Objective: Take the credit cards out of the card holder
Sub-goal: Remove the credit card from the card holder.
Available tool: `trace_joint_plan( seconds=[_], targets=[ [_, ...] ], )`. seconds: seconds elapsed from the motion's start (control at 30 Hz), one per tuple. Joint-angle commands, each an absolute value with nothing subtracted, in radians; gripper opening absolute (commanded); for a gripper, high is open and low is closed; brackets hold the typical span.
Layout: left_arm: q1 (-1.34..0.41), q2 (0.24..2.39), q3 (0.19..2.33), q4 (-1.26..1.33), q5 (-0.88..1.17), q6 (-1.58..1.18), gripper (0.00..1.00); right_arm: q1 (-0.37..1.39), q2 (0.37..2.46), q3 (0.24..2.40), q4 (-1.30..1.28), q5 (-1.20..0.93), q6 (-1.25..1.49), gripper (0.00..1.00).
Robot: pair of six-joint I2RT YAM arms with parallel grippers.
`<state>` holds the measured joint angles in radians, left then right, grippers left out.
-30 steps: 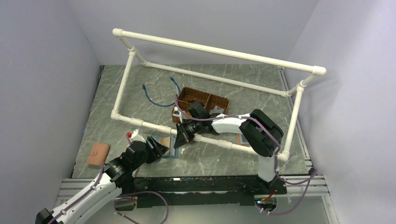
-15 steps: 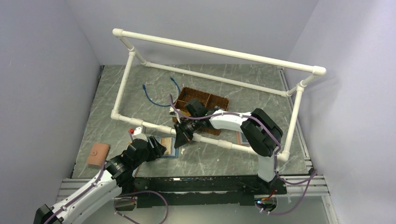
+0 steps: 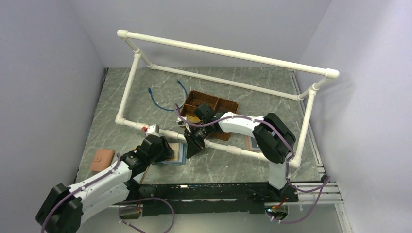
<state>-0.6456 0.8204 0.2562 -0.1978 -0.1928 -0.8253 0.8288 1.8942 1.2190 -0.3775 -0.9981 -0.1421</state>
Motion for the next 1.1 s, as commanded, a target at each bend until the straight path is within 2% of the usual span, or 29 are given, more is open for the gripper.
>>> trace_joint_plan(
  seconds=[0.0,0.17,0.33,0.4,0.5,0.73,1.07],
  targets=[
    [-0.63,0.897,0.294,-0.114,-0.166,-0.789,0.5,0.811,1.84,1.249,-0.42,-1.025,-0.221,0.29],
    [-0.626,0.938,0.294,-0.138,-0.085,-0.821,0.34,0.785,1.796,1.136,-0.287,-1.007,-0.113,0.29],
    [-0.627,0.866,0.224,-0.118,0.024,-0.899,0.29,0.778,1.697,0.898,0.045,-0.976,0.059,0.38],
    [-0.627,0.836,0.187,-0.089,0.068,-0.93,0.26,0.776,1.676,0.86,0.107,-0.955,0.112,0.44],
    [-0.629,0.809,0.144,-0.058,0.135,-0.987,0.24,0.775,1.663,0.836,0.129,-0.886,0.193,0.46],
    [-0.662,0.824,0.126,0.006,0.15,-1.059,0.24,0.776,1.653,0.819,0.179,-0.789,0.301,0.44],
    [-0.663,0.746,0.039,0.047,0.05,-1.284,0.35,0.845,1.772,0.983,0.09,-0.724,0.272,0.43]
  ],
)
